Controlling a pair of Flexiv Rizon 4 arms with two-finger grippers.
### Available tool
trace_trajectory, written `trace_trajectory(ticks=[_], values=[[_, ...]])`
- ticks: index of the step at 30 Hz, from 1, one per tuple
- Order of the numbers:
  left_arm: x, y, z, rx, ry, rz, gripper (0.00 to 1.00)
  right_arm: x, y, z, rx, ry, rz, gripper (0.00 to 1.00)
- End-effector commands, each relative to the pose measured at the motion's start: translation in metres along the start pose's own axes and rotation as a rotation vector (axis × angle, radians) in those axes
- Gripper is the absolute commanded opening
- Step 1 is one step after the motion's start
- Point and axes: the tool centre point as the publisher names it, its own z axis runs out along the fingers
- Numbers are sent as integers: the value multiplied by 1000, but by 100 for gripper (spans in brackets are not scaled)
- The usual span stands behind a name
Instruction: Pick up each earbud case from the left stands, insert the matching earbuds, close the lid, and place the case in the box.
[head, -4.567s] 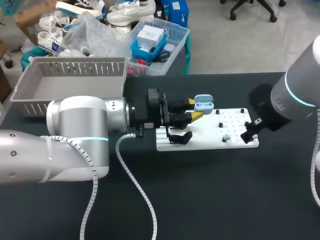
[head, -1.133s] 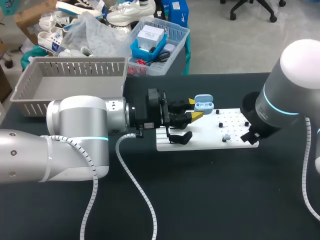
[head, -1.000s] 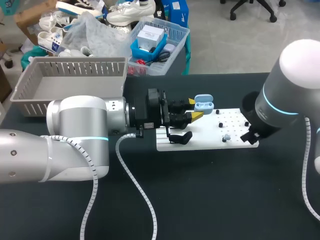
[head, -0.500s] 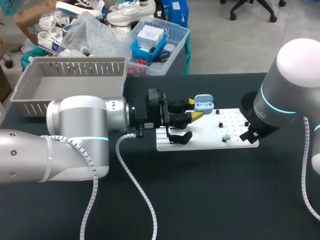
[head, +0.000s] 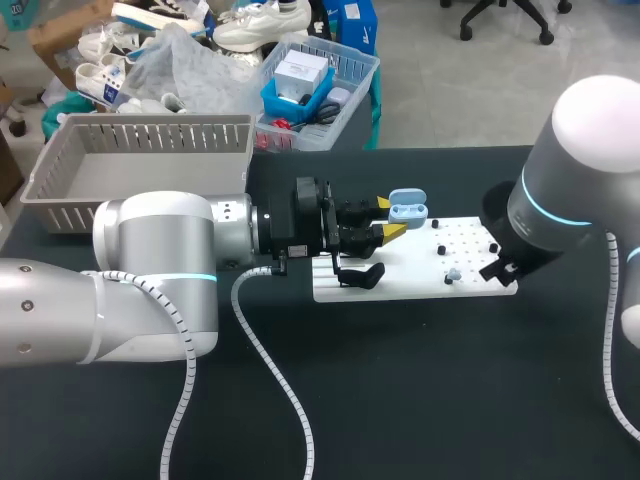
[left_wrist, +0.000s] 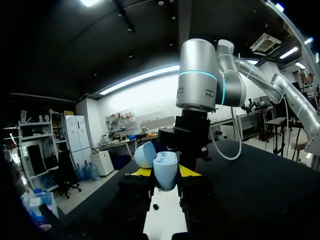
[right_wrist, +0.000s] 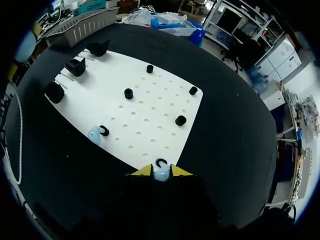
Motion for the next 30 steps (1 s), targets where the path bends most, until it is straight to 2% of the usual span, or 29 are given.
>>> trace_trajectory(ticks=[1,7,18,30], values=[[0,-1,0,-4,-2,2,0,-1,0,1,2,3,3,0],[0,-1,0,-4,-2,2,0,-1,-1,-1,7,5,10,0],[0,-1,0,-4,-2,2,0,0,-4,-23,25,-8,11,0],[0,-1,0,-4,-2,2,0,-2,15,-59,4,-60,-59,0]])
